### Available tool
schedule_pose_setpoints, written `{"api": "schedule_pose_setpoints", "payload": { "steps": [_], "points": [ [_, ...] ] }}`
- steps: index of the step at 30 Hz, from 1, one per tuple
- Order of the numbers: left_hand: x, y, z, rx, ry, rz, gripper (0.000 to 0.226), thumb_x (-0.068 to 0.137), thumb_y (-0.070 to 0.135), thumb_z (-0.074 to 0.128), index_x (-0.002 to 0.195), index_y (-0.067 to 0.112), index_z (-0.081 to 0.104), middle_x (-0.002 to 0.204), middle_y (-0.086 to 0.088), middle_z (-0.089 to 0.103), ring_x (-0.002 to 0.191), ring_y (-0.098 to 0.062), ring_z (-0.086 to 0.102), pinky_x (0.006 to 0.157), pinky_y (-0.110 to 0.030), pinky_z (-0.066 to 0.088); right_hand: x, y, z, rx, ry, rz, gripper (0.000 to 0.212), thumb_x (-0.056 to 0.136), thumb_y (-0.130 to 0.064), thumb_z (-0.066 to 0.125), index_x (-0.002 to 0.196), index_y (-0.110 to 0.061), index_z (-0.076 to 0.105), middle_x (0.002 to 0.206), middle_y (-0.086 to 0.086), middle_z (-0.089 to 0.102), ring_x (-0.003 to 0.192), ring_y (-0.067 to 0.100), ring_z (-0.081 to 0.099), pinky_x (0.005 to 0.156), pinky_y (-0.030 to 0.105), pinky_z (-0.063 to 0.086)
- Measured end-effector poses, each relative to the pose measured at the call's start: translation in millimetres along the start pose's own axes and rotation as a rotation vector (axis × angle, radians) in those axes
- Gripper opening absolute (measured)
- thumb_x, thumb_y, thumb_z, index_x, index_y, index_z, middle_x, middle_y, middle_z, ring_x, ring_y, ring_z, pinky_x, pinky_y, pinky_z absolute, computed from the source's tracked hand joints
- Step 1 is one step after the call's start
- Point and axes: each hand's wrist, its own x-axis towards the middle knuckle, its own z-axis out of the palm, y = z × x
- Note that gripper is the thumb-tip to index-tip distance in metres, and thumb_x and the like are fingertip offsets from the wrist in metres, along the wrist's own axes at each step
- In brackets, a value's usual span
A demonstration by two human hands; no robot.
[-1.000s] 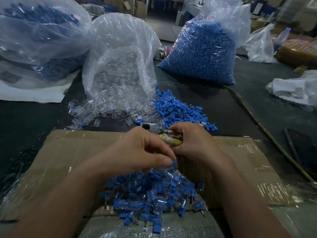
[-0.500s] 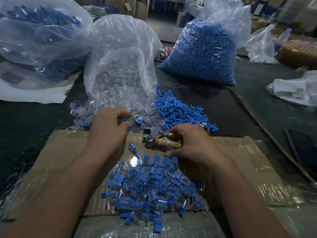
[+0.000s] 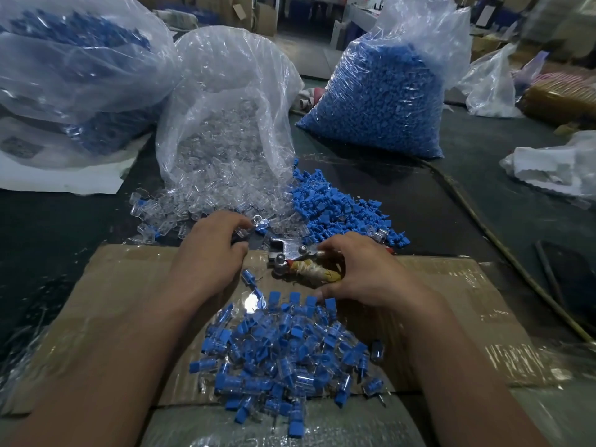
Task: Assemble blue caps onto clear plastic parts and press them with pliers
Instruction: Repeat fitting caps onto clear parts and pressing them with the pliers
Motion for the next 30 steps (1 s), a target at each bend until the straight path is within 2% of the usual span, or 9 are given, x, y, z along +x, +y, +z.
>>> {"api": "schedule_pose_setpoints", "payload": {
  "steps": [11,15,17,20,23,26,27,29,30],
  "points": [
    [2,1,1,0.115,-0.033,0.029,0.031,0.092,0.022,0.053,0.122,0.017,0.057,0.120,-0.003,0.053,0.114,-0.019,0.045,0.095,-0.031,0.034,-3,1,-2,0.078,0.009,0.030,0.067,0.069,-0.057,0.068,0.126,-0.030,0.047,0.104,-0.013,0.040,0.099,0.006,0.037,0.079,0.026,0.029],
    [0,2,0,0.072,0.000,0.016,0.022,0.090,0.021,0.056,0.111,0.016,0.060,0.113,-0.002,0.056,0.103,-0.017,0.049,0.086,-0.029,0.035,-2,1,-2,0.088,0.011,0.037,0.064,0.072,-0.059,0.064,0.126,-0.030,0.047,0.103,-0.014,0.039,0.097,0.005,0.037,0.076,0.025,0.028],
    [0,3,-1,0.010,0.051,-0.004,0.020,0.090,0.018,0.056,0.109,0.017,0.060,0.111,-0.002,0.059,0.093,-0.013,0.047,0.081,-0.027,0.035,-2,2,-2,0.104,0.013,0.033,0.062,0.073,-0.059,0.062,0.126,-0.029,0.047,0.102,-0.014,0.039,0.094,0.003,0.037,0.069,0.021,0.029],
    [-2,6,-2,-0.190,0.122,-0.030,0.025,0.092,0.008,0.051,0.112,0.017,0.063,0.108,-0.001,0.061,0.092,-0.010,0.049,0.085,-0.026,0.038,-1,3,-2,0.165,0.046,0.027,0.055,0.076,-0.056,0.061,0.122,-0.028,0.051,0.101,-0.015,0.043,0.091,0.002,0.042,0.064,0.012,0.027],
    [-7,14,-5,-0.421,0.165,-0.068,0.028,0.089,0.001,0.053,0.094,0.024,0.069,0.087,0.015,0.059,0.086,-0.006,0.058,0.088,-0.034,0.047,-1,3,-3,0.175,0.148,0.003,0.043,0.082,-0.050,0.059,0.117,-0.026,0.057,0.097,-0.016,0.045,0.087,-0.002,0.044,0.065,0.010,0.027],
    [-12,17,-8,-0.463,0.143,-0.027,0.032,0.086,0.007,0.059,0.076,0.037,0.060,0.079,0.014,0.061,0.063,0.000,0.062,0.064,-0.017,0.053,1,4,-6,0.217,0.268,0.001,0.026,0.085,-0.041,0.058,0.106,-0.025,0.063,0.089,-0.018,0.051,0.081,-0.004,0.046,0.066,0.010,0.031],
    [-13,18,-9,-0.472,0.141,-0.016,0.031,0.085,0.009,0.061,0.074,0.038,0.059,0.076,0.012,0.062,0.063,0.004,0.062,0.057,-0.010,0.051,2,5,-6,0.238,0.312,0.017,0.016,0.086,-0.037,0.059,0.098,-0.027,0.063,0.084,-0.021,0.052,0.078,-0.004,0.048,0.066,0.010,0.032],
    [-14,20,-11,-0.458,0.149,0.006,0.029,0.085,0.012,0.062,0.073,0.038,0.059,0.074,0.014,0.063,0.066,0.009,0.060,0.054,-0.003,0.046,3,10,-8,0.264,0.399,0.063,0.002,0.087,-0.032,0.059,0.085,-0.031,0.059,0.077,-0.025,0.051,0.074,-0.007,0.049,0.064,0.009,0.034],
    [-15,21,-11,-0.446,0.146,0.018,0.029,0.084,0.012,0.062,0.073,0.038,0.059,0.076,0.015,0.062,0.067,0.007,0.060,0.054,-0.003,0.044,4,13,-7,0.274,0.437,0.088,0.005,0.088,-0.030,0.059,0.083,-0.031,0.058,0.075,-0.025,0.052,0.073,-0.007,0.050,0.063,0.010,0.036]
  ]
}}
